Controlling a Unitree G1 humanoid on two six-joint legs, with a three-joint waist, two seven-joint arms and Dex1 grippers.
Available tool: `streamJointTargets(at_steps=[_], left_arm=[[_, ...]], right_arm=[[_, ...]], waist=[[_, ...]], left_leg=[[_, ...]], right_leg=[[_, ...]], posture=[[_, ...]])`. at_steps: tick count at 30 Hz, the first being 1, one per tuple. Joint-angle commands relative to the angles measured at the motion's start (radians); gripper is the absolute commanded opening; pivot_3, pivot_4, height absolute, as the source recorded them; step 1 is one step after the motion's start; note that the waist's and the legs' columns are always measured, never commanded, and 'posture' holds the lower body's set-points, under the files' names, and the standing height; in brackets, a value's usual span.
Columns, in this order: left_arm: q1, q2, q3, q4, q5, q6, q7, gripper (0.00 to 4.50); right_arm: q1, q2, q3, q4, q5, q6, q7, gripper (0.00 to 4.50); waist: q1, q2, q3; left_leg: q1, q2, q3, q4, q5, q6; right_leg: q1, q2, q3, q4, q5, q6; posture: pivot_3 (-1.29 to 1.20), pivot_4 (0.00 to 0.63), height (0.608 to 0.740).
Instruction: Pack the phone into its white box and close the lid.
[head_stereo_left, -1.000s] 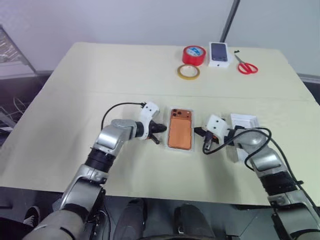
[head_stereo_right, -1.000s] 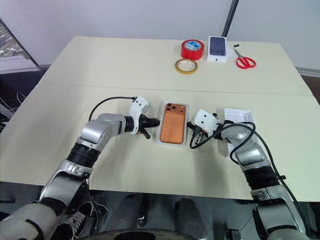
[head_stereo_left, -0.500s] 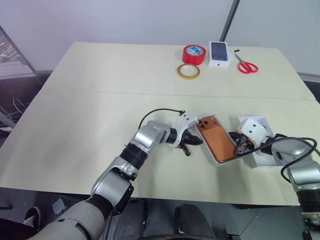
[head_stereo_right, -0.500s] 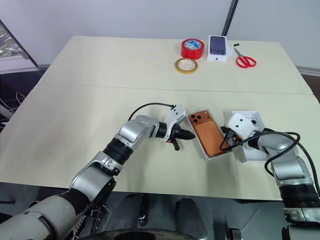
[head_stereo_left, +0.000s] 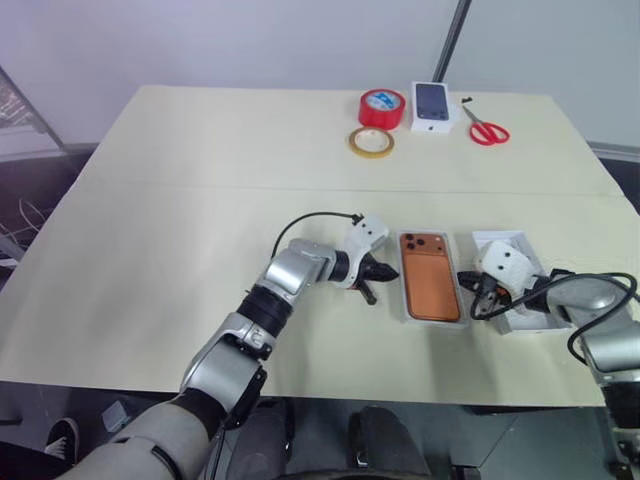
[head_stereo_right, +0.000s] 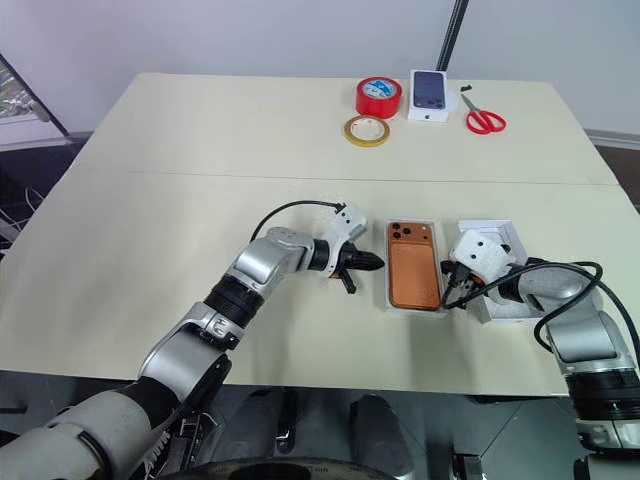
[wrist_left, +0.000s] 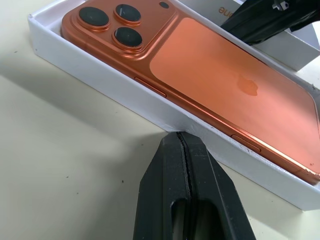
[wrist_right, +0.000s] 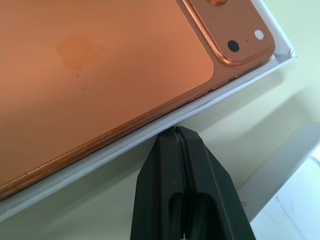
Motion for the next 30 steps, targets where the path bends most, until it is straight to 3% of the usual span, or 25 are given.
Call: streamJointTargets(at_steps=[1, 9, 12, 13, 15, 16, 21, 22, 30], left_arm=[[0.021, -0.011, -0.019, -0.071, -0.008, -0.006, -0.02, 0.0], [0.041, 0.033, 0.037, -0.111, -0.016, -0.002, 0.019, 0.0], [0.038, 0.065, 0.091, -0.137, -0.045, -0.008, 0.028, 0.0], [0.04, 0.074, 0.102, -0.146, -0.053, -0.005, 0.026, 0.0], [0.059, 0.108, 0.106, -0.193, -0.068, 0.006, -0.005, 0.56], [0.066, 0.12, 0.107, -0.211, -0.075, 0.014, -0.014, 0.91], [0.152, 0.227, 0.128, -0.378, -0.095, -0.053, -0.058, 3.46], [0.171, 0.251, 0.127, -0.406, -0.093, -0.079, -0.07, 3.47], [0.262, 0.41, 0.214, -0.443, -0.119, -0.349, -0.16, 3.47]], right_arm=[[-0.007, 0.0, 0.034, -0.023, 0.006, -0.055, 0.014, 0.01], [0.013, -0.061, -0.001, -0.011, -0.019, -0.109, 0.002, 0.01], [-0.013, -0.072, -0.06, -0.039, 0.105, 0.043, 0.059, 0.01], [-0.022, -0.069, -0.081, -0.051, 0.156, 0.113, 0.075, 0.26], [-0.03, -0.08, -0.084, -0.057, 0.155, 0.116, 0.07, 0.86], [-0.031, -0.086, -0.081, -0.057, 0.145, 0.107, 0.064, 1.37], [-0.056, -0.079, -0.078, -0.063, 0.133, 0.094, 0.02, 3.97], [-0.061, -0.08, -0.071, -0.06, 0.123, 0.105, 0.007, 4.47], [-0.093, -0.093, -0.067, -0.083, 0.075, 0.267, -0.13, 4.47]], waist=[[-0.001, 0.0, 0.0], [0.003, 0.0, 0.0], [0.002, 0.001, 0.001], [0.002, 0.001, 0.001], [0.002, 0.001, 0.001], [0.002, 0.001, 0.001], [0.002, 0.001, 0.001], [0.002, 0.002, 0.001], [0.007, 0.002, 0.001]], left_leg=[[0.0, 0.0, 0.0, 0.0, 0.0, 0.0], [0.0, 0.0, 0.0, -0.001, 0.0, 0.0], [0.0, 0.0, 0.0, 0.0, 0.0, 0.0], [0.0, 0.0, 0.0, 0.0, 0.0, 0.0], [0.0, 0.001, 0.0, -0.001, 0.0, 0.0], [0.0, 0.001, 0.0, -0.001, 0.0, 0.0], [0.0, 0.001, 0.0, -0.001, 0.0, -0.001], [0.0, 0.001, 0.0, -0.001, 0.0, -0.001], [-0.001, 0.001, 0.001, -0.001, 0.001, -0.001]], right_leg=[[0.0, 0.0, 0.0, 0.0, 0.0, 0.0], [-0.001, 0.0, 0.0, 0.0, 0.0, 0.0], [-0.001, 0.0, 0.0, 0.0, 0.0, 0.0], [-0.001, 0.0, 0.0, 0.0, 0.0, 0.0], [-0.001, -0.001, 0.0, 0.0, 0.0, 0.0], [-0.001, -0.001, 0.0, 0.0, 0.0, 0.0], [-0.001, -0.001, 0.0, 0.0, 0.0, 0.0], [-0.001, -0.001, 0.0, 0.0, 0.0, 0.0], [-0.002, -0.002, 0.001, 0.0, 0.0, -0.001]], posture=[[0.0, 0.15, 0.74], [0.0, 0.15, 0.74], [0.0, 0.15, 0.74], [0.0, 0.15, 0.74], [0.0, 0.15, 0.74], [0.0, 0.15, 0.74], [0.0, 0.15, 0.74], [0.0, 0.15, 0.74], [0.0, 0.15, 0.74]])
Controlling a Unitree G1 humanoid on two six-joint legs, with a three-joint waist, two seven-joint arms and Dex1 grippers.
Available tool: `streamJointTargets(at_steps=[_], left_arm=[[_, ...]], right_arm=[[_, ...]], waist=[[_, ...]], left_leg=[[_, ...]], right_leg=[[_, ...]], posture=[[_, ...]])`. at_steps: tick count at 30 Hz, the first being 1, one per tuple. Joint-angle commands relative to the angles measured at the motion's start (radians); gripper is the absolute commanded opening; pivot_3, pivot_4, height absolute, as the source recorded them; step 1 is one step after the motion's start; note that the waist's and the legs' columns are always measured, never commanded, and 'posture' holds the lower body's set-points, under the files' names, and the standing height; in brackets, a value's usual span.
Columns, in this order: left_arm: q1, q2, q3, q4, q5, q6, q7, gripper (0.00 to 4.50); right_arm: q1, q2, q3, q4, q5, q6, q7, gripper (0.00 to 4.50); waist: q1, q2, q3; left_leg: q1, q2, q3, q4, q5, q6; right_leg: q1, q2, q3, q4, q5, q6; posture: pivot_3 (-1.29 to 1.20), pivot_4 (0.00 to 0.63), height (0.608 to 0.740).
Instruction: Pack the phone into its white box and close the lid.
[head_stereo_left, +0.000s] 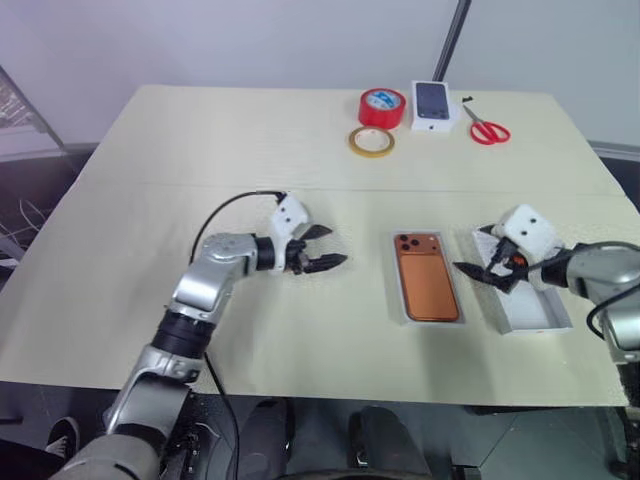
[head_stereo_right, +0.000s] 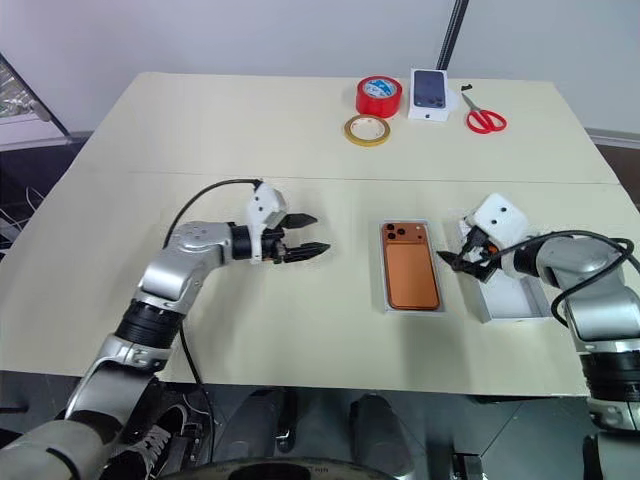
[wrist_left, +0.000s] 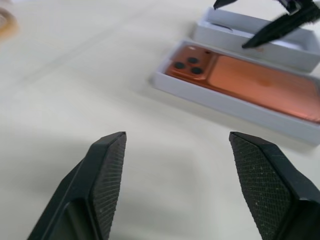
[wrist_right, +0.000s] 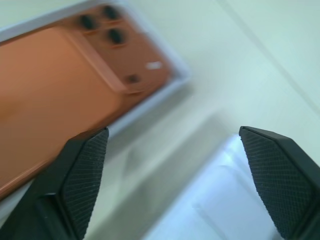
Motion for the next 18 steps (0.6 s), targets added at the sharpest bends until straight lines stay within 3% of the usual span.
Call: streamJointTargets(at_steps=[1, 9, 14, 18], left_arm=[[0.035, 0.05, 0.055, -0.043, -0.047, -0.116, -0.075, 3.47], [0.116, 0.133, 0.096, -0.059, -0.082, -0.246, -0.153, 3.47], [0.159, 0.167, 0.116, -0.096, -0.128, -0.226, -0.185, 3.47], [0.187, 0.202, 0.096, -0.103, -0.104, -0.243, -0.21, 3.47]], right_arm=[[0.028, -0.025, -0.013, -0.065, -0.025, 0.104, -0.049, 4.47], [0.044, 0.056, -0.061, -0.308, 0.059, 0.508, -0.174, 4.47], [0.017, 0.155, -0.134, -0.395, 0.107, 0.771, -0.278, 4.47], [0.07, 0.133, -0.095, -0.504, 0.113, 0.859, -0.306, 4.47]], waist=[[0.003, 0.0, 0.0], [-0.004, 0.001, 0.0], [-0.003, 0.001, 0.0], [-0.001, 0.001, 0.0]], left_leg=[[0.0, 0.0, 0.0, 0.0, 0.0, 0.0], [-0.003, 0.0, 0.0, 0.0, 0.0, 0.0], [-0.005, 0.001, 0.0, -0.001, 0.0, 0.0], [-0.005, 0.001, 0.0, -0.001, 0.0, 0.0]], right_leg=[[0.0, 0.0, 0.0, 0.0, 0.0, 0.0], [-0.004, -0.001, 0.0, 0.001, 0.0, -0.001], [-0.005, -0.001, 0.0, 0.001, 0.0, -0.001], [-0.007, -0.001, 0.0, 0.001, 0.0, -0.001]], posture=[[0.0, 0.15, 0.74], [0.0, 0.15, 0.74], [0.0, 0.15, 0.74], [0.0, 0.15, 0.74]])
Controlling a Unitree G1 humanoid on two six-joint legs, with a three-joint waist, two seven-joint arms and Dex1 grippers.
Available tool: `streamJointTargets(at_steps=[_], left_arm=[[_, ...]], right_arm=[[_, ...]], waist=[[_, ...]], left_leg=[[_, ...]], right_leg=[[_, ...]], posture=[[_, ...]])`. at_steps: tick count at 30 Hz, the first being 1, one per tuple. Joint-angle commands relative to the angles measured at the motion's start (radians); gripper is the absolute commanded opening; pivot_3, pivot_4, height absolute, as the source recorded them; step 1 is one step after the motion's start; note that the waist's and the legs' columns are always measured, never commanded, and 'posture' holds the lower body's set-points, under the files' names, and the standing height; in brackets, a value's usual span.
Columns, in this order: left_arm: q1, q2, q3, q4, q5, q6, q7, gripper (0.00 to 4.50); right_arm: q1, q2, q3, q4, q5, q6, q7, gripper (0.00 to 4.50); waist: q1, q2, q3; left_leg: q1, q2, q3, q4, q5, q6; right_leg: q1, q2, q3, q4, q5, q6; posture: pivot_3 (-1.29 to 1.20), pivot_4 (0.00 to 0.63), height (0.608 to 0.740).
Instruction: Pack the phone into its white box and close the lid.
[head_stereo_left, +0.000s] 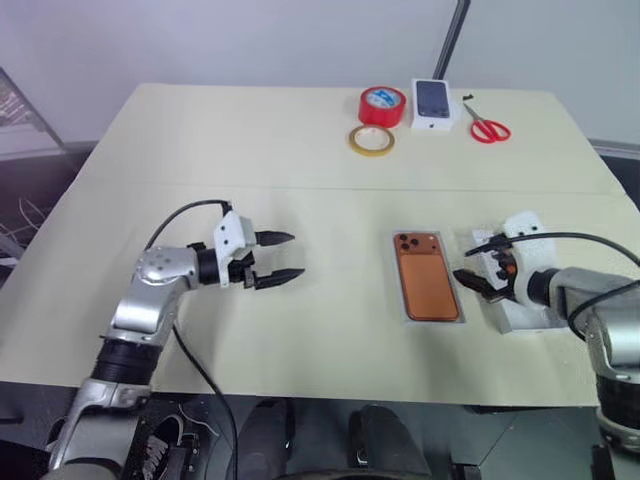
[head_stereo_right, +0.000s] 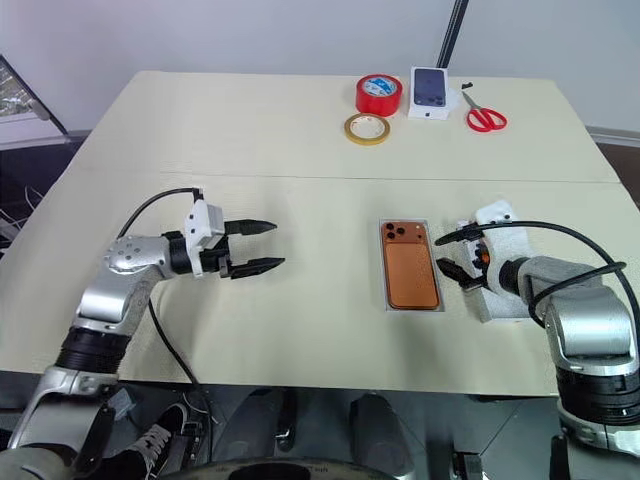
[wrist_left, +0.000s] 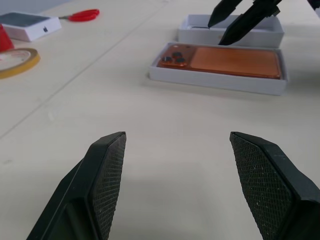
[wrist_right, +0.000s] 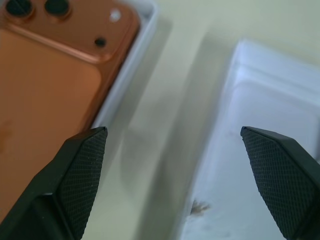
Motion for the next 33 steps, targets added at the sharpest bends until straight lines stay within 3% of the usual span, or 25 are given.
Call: streamJointTargets(at_steps=[1, 12, 15, 22, 33], left_arm=[[0.009, 0.023, -0.004, -0.033, 0.002, -0.024, -0.019, 3.47], [0.034, -0.012, -0.019, -0.078, 0.001, -0.028, 0.012, 3.47], [0.044, -0.01, -0.027, -0.091, 0.002, -0.027, 0.02, 3.47], [0.048, -0.02, -0.036, -0.107, 0.012, -0.008, 0.066, 3.47], [0.035, -0.02, -0.044, -0.091, 0.038, 0.013, 0.108, 3.47]], right_arm=[[0.045, -0.029, -0.006, -0.117, 0.023, 0.08, -0.021, 4.47], [0.059, -0.014, -0.066, -0.158, 0.074, 0.226, -0.06, 4.47], [0.064, -0.02, -0.052, -0.15, 0.082, 0.218, -0.071, 3.63], [0.057, -0.006, -0.022, -0.09, 0.054, 0.174, -0.138, 0.05], [-0.106, 0.201, -0.17, -0.011, 0.142, 0.152, -0.151, 0.05]], waist=[[0.001, 0.0, 0.0], [-0.002, 0.0, 0.0], [-0.003, 0.0, 0.0], [-0.003, 0.0, 0.0], [-0.026, -0.001, 0.0]], left_leg=[[0.0, 0.0, 0.0, 0.0, 0.0, 0.0], [0.0, 0.0, 0.0, 0.0, 0.0, 0.0], [0.0, 0.0, 0.0, 0.0, 0.0, 0.0], [0.0, 0.0, 0.0, 0.0, 0.0, 0.0], [0.0, 0.002, 0.0, -0.001, 0.0, 0.0]], right_leg=[[0.0, 0.0, 0.0, 0.0, 0.0, 0.0], [0.0, 0.001, 0.0, 0.0, 0.0, 0.0], [0.0, 0.001, 0.0, 0.0, 0.0, 0.0], [0.0, 0.002, 0.0, 0.0, 0.0, 0.0], [-0.001, 0.004, 0.001, 0.001, 0.0, 0.0]], posture=[[0.0, 0.15, 0.74], [0.0, 0.15, 0.74], [0.0, 0.15, 0.74], [0.0, 0.15, 0.74], [0.0, 0.15, 0.74]])
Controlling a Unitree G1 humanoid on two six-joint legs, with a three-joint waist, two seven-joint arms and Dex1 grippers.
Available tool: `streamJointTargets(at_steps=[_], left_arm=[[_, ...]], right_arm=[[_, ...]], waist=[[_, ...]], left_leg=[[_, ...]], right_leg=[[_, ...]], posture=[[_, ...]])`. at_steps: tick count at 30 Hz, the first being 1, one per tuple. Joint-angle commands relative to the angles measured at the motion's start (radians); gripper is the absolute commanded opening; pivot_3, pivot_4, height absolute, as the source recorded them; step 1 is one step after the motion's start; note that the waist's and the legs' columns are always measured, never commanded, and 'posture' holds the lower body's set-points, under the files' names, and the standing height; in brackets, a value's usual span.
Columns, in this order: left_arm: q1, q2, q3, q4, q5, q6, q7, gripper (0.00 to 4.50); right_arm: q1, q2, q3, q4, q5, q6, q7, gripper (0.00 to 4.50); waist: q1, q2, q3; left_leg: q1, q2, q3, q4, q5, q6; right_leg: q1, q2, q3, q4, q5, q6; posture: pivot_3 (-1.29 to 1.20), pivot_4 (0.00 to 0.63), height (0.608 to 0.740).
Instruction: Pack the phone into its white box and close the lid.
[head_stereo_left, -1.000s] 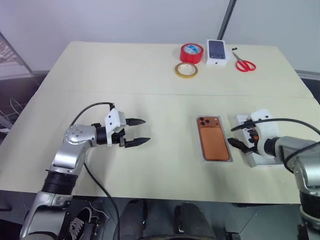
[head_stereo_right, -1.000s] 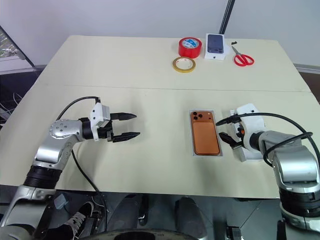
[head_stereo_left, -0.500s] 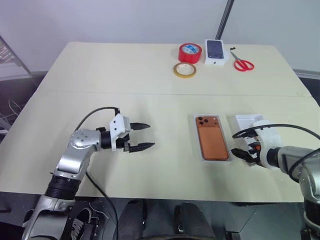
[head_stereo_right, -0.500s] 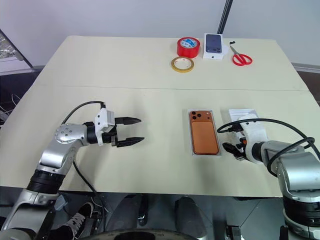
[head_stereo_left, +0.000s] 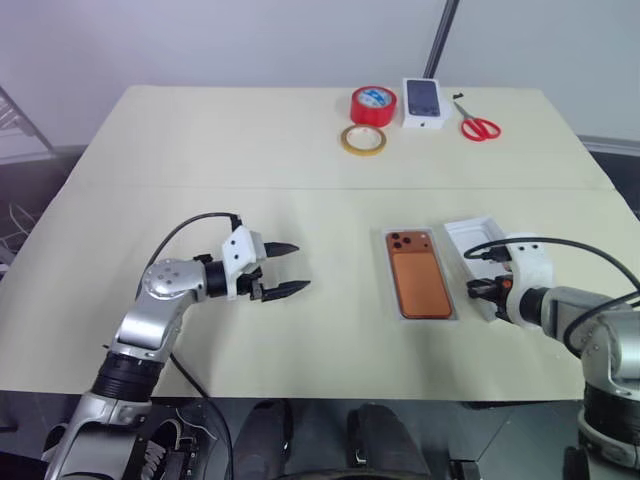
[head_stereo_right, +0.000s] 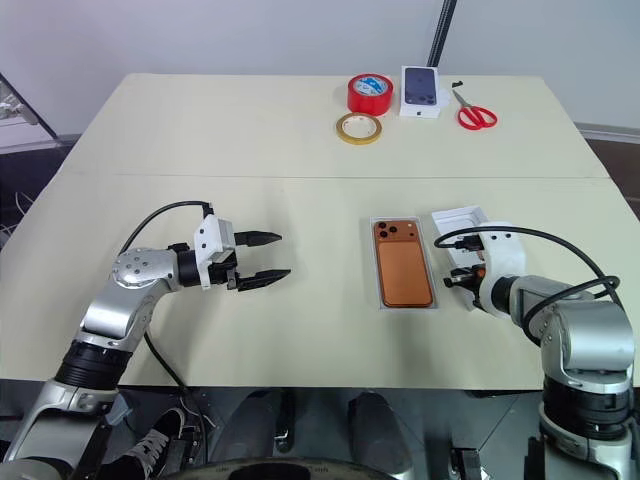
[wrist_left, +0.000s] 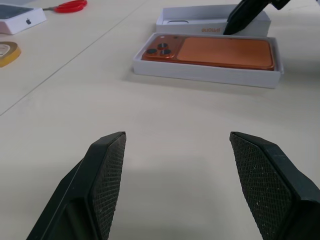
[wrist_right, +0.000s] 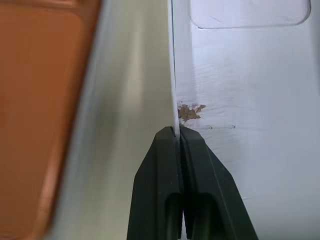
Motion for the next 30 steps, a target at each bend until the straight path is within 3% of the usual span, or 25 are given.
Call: streamJointTargets(at_steps=[1, 9, 14, 17, 21, 26, 30], left_arm=[[-0.02, -0.001, 0.001, -0.015, -0.002, -0.001, 0.01, 3.47], [-0.043, -0.019, 0.004, -0.008, -0.004, 0.012, 0.035, 3.47], [-0.039, -0.025, 0.01, -0.022, -0.009, 0.014, 0.052, 3.47], [-0.041, -0.044, 0.03, -0.033, -0.028, 0.022, 0.081, 3.47], [-0.042, -0.068, 0.033, -0.056, -0.043, 0.028, 0.1, 3.47], [-0.035, -0.102, 0.009, -0.076, -0.046, 0.031, 0.118, 3.47], [-0.019, -0.139, -0.024, -0.104, -0.039, 0.043, 0.133, 3.47]], right_arm=[[-0.097, 0.036, -0.046, 0.032, 0.018, -0.072, -0.022, 0.05], [-0.334, 0.231, -0.158, 0.198, 0.072, -0.227, -0.118, 0.05], [-0.44, 0.512, -0.349, 0.14, 0.257, -0.02, -0.162, 0.05], [-0.468, 0.621, -0.433, 0.08, 0.397, 0.107, -0.164, 0.05], [-0.342, 0.578, -0.396, 0.09, 0.707, 0.117, -0.209, 0.05], [-0.141, 0.479, -0.309, 0.131, 1.123, 0.117, -0.38, 0.05], [0.081, 0.273, -0.069, 0.109, 1.549, -0.14, -0.596, 0.05]], waist=[[-0.001, 0.0, 0.0], [0.003, 0.001, 0.0], [0.0, 0.001, 0.0], [-0.001, 0.003, 0.002], [0.007, 0.002, 0.001], [-0.003, 0.002, 0.001], [-0.005, 0.002, 0.001]], left_leg=[[0.0, 0.0, 0.0, 0.0, 0.0, 0.0], [0.0, 0.0, 0.001, 0.0, 0.0, 0.0], [0.0, 0.0, 0.001, -0.001, 0.0, 0.0], [-0.001, 0.0, 0.001, -0.001, 0.0, -0.001], [-0.001, 0.0, 0.001, -0.001, 0.0, -0.001], [-0.001, -0.002, 0.002, -0.001, 0.0, 0.0], [-0.001, 0.0, 0.002, -0.001, 0.0, 0.0]], right_leg=[[0.0, 0.0, 0.0, 0.0, 0.0, 0.0], [-0.002, 0.0, 0.0, 0.001, 0.0, 0.0], [-0.002, 0.0, 0.001, 0.003, 0.0, 0.0], [-0.004, 0.0, 0.001, 0.005, 0.0, 0.0], [-0.003, -0.002, 0.0, 0.003, 0.0, 0.0], [-0.002, -0.005, 0.001, 0.001, 0.0, 0.0], [-0.002, -0.002, 0.001, 0.001, 0.0, 0.0]], posture=[[0.0, 0.15, 0.74], [0.0, 0.15, 0.74], [0.0, 0.15, 0.74], [0.0, 0.15, 0.74], [0.0, 0.15, 0.74], [0.0, 0.15, 0.74], [0.0, 0.15, 0.74]])
